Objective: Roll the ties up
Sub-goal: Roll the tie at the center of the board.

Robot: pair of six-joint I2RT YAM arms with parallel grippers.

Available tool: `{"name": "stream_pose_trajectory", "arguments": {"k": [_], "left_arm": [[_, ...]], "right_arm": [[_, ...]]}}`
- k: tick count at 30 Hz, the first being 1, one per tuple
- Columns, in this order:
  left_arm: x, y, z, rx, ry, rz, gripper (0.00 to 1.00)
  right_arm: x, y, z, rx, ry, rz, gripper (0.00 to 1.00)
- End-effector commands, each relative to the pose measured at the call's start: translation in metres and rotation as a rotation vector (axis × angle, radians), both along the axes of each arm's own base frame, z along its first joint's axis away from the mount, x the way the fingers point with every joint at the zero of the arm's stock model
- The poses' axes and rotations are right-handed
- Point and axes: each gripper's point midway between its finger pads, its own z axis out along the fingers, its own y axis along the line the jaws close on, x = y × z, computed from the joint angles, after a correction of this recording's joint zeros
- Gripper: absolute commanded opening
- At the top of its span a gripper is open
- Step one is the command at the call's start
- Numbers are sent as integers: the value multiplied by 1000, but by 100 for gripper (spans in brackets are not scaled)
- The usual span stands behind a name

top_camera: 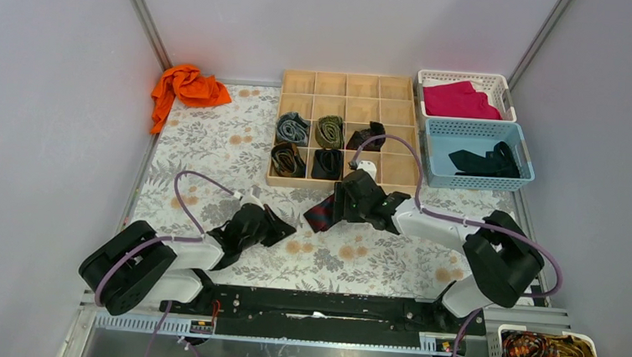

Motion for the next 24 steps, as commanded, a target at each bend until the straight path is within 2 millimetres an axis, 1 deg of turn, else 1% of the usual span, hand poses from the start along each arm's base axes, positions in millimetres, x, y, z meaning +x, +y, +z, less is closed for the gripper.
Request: {"name": "stream_pose_trajectory", "arguments": {"k": [1, 5, 8, 9, 11, 17, 21, 24], "left_arm": [[10, -10, 14, -31, -57, -27, 6], [11, -15, 16, -47, -62, -41, 6], [14, -18, 16, -51, -64, -45, 6], [15, -20, 16, -54, -65, -46, 6], [17, -23, 17, -62, -69, -54, 6], [25, -32, 19, -64, -79, -68, 6], [29, -37, 20, -66, -85, -80, 6], [28, -40, 19, -73, -80, -88, 6]], "right_arm": [[9, 9, -4, 17, 25, 45, 73], [15, 12, -13, 28, 52, 55, 74], [16, 18, -17, 78, 74, 74, 74], [21, 23, -15, 107, 59, 73, 74], [26, 23, -16, 116, 49, 66, 74], [30, 20, -24, 159, 89, 44, 73], [35, 16, -28, 203, 104, 22, 68], [39, 14, -31, 199, 116, 14, 62]]}}
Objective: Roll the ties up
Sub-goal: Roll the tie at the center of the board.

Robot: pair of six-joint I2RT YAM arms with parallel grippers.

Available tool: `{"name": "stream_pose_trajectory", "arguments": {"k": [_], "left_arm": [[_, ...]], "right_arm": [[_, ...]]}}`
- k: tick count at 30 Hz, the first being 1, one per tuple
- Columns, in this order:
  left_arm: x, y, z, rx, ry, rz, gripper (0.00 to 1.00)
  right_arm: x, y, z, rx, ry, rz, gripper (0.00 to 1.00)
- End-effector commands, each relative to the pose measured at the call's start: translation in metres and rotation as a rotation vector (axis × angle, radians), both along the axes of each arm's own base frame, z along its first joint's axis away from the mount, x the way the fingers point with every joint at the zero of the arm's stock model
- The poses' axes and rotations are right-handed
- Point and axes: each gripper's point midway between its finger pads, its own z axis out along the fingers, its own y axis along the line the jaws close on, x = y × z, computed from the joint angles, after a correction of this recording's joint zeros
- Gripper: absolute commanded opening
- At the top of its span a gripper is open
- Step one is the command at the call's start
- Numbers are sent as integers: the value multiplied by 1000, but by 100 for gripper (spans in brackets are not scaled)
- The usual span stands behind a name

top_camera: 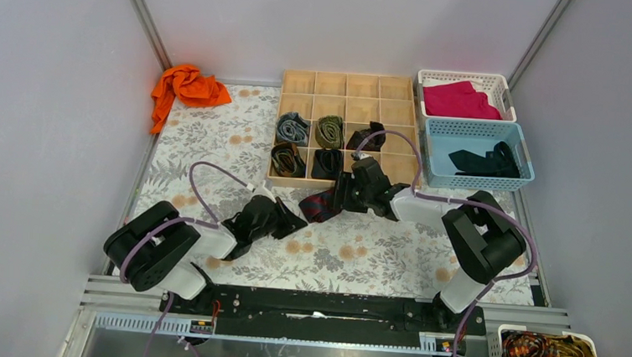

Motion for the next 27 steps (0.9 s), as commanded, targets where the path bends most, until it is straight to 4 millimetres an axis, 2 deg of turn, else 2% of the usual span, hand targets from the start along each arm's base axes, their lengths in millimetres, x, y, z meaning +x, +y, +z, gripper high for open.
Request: {"name": "stream_pose_trajectory", "arguments": {"k": [1, 5, 10, 13, 17, 21, 23, 27], "left_arm": [[8, -11, 14, -36, -59, -30, 6], [6, -12, 16, -43, -58, -37, 6], [-3, -22, 36, -56, -88, -64, 7], [-13, -37, 52, -22, -125, -91, 9], [-26, -70, 65, -43, -145, -145, 10], [-26, -95, 37, -38, -82, -177, 8], [-20, -107, 31, -56, -70, -185, 7], [-14, -113, 7, -3, -34, -172, 5]], "right_arm": [[6, -6, -12, -3, 25, -19, 60], [9, -8, -14, -10, 24, -32, 59], [9, -5, -18, -7, 40, -23, 59], [6, -2, -13, 21, 36, -7, 62], [6, 1, 5, 65, -4, -1, 64], [4, 2, 11, 63, -3, 20, 65], [2, 2, 13, 72, -5, 21, 65], [2, 1, 16, 72, -14, 23, 64]]}}
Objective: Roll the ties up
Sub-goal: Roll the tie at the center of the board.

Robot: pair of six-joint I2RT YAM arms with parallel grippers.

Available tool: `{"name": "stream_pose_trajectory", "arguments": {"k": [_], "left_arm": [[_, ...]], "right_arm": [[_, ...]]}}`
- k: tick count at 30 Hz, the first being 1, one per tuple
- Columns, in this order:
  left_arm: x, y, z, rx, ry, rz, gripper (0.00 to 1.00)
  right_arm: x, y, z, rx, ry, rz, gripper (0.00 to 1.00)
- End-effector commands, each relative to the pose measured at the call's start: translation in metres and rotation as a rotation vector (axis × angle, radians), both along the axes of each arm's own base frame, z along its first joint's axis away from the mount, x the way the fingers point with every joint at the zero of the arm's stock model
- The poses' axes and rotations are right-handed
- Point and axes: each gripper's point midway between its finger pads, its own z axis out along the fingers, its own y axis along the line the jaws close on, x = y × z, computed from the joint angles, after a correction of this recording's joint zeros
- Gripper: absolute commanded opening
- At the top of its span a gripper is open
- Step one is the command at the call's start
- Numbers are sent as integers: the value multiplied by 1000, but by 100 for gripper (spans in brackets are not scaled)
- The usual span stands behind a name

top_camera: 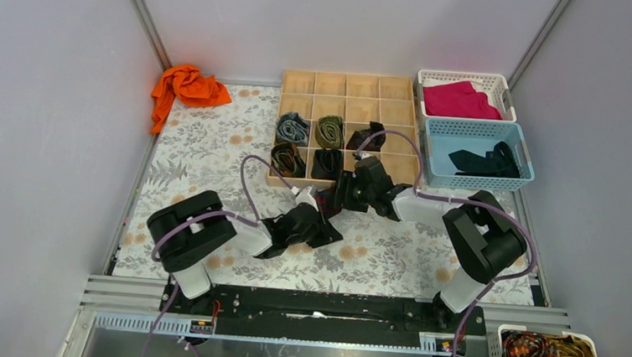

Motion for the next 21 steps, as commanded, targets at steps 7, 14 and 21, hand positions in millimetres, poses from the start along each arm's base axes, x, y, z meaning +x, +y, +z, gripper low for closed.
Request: {"name": "stream_pose_trajectory", "arguments": {"k": [7, 14, 21], "left_arm": [[30, 7, -7, 89, -46, 137, 5], [44, 52, -22, 307, -28, 330, 4], [51, 92, -11, 452, -74, 444, 3]], "right_arm": [[-8, -3, 14, 42, -18, 13, 63], [-15, -7, 12, 56, -10, 5, 61], [-20, -1, 16, 97, 2, 26, 63]]}}
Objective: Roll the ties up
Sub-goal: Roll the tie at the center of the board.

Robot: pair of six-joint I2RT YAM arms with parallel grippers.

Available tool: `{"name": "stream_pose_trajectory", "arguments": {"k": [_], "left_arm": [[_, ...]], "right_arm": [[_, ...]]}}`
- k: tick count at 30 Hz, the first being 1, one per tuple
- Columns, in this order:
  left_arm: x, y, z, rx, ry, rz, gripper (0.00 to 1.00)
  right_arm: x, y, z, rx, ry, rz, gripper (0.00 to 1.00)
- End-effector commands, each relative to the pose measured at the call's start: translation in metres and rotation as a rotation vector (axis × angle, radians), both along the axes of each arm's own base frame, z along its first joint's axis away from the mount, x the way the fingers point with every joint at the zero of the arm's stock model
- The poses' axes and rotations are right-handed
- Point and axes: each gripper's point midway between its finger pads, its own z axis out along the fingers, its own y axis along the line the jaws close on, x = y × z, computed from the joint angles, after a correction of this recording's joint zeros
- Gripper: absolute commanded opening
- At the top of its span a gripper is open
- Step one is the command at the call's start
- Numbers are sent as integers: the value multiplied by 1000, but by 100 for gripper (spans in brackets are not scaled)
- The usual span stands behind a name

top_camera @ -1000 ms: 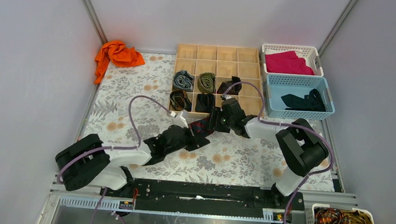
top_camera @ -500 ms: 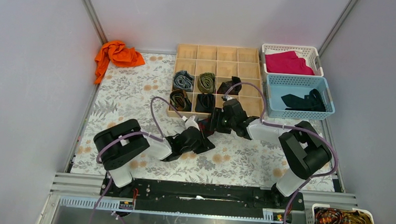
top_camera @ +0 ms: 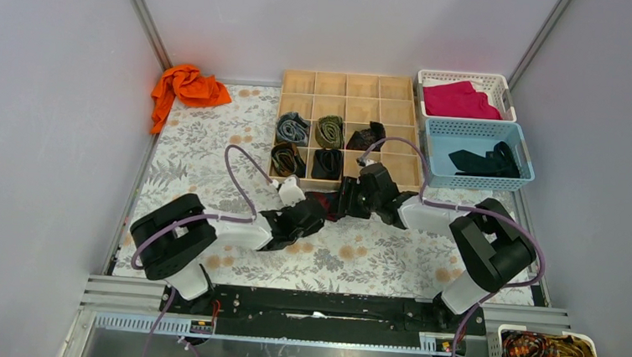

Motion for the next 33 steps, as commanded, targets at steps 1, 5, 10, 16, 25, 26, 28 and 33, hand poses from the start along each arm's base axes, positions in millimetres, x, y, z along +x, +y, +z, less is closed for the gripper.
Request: {"name": "stream_pose_trajectory", "arguments": {"k": [1, 5, 10, 16, 25, 26, 28, 33], "left_arm": [[10, 42, 2, 173, -42, 123, 3], [16, 47, 1, 185, -55, 112, 3], [16, 35, -6, 148, -40, 63, 2], [9, 13, -5, 71, -23, 0, 1], [1, -2, 2, 44, -24, -42, 1], [-1, -1, 3, 41, -23, -47, 1], [-5, 0, 6, 35, -24, -51, 1], [-8, 7, 13, 44, -45, -41, 1]], "right_arm": [[-1, 8, 16, 66, -15, 23, 64], [-1, 5, 29, 81, -44, 17, 69], [-3, -20, 36, -1, -89, -50, 79], [-3, -48, 32, -45, -150, -144, 87], [25, -54, 24, 36, -141, -206, 87], [28, -53, 23, 55, -138, -207, 87], [33, -52, 18, 79, -114, -205, 88], [35, -44, -3, 98, -56, -177, 89]]}}
